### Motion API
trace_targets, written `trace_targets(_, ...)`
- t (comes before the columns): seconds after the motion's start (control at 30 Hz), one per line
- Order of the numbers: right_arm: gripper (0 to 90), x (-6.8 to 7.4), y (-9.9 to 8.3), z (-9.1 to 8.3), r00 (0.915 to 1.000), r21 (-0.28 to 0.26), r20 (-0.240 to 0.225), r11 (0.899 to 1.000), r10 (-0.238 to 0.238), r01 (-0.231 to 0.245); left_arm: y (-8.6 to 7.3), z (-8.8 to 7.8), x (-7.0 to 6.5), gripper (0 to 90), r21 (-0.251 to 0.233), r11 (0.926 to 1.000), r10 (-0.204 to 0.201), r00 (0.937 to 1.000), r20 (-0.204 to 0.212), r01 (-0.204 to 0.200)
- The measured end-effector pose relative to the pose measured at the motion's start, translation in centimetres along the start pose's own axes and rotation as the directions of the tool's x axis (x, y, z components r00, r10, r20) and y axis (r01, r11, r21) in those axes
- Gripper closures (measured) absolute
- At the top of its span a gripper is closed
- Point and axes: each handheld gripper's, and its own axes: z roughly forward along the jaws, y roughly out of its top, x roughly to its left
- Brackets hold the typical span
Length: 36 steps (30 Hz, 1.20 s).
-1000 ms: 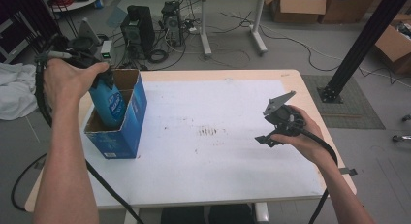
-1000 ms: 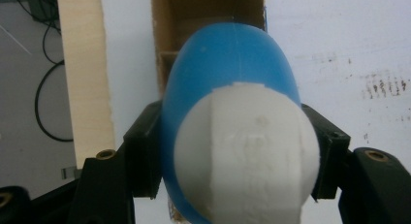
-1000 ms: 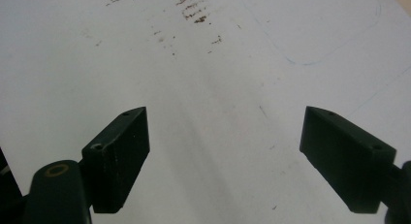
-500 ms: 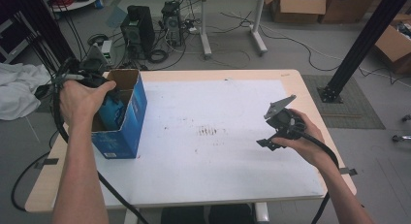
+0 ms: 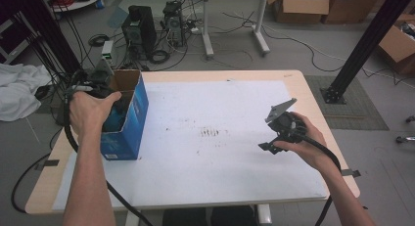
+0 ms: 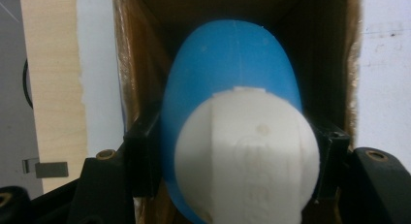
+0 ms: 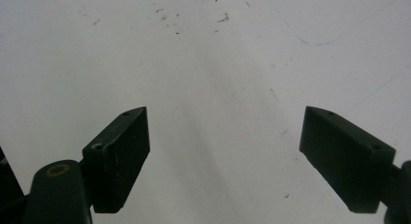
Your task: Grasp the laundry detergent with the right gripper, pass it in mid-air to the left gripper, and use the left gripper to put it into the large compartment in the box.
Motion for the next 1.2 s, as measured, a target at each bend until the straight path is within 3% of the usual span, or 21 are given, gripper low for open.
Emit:
trace_targets(0.5, 18.2, 0.1, -0.3, 0.4, 1.0, 0.011, 0.001, 1.0, 0.01, -0.01, -0.4, 0.9, -0.1, 38.1, 0.0, 1.0, -0.002, 1.0, -0.004, 0.002)
trace_targets(0.77, 18.2, 0.2, 0.0, 0.6, 1.0, 0.008, -0.002, 1.0, 0.006, -0.006, -0.8, 0.8, -0.4, 38.0, 0.002, 0.9996, -0.026, 0.9995, -0.019, 0.027)
trace_targets(1.2, 18.2, 0.4, 0.3, 1.0, 1.0, 0.011, -0.009, 1.0, 0.001, -0.001, -1.2, 0.9, 0.0, 37.9, -0.036, 0.9985, -0.041, 0.9992, -0.005, 0.041)
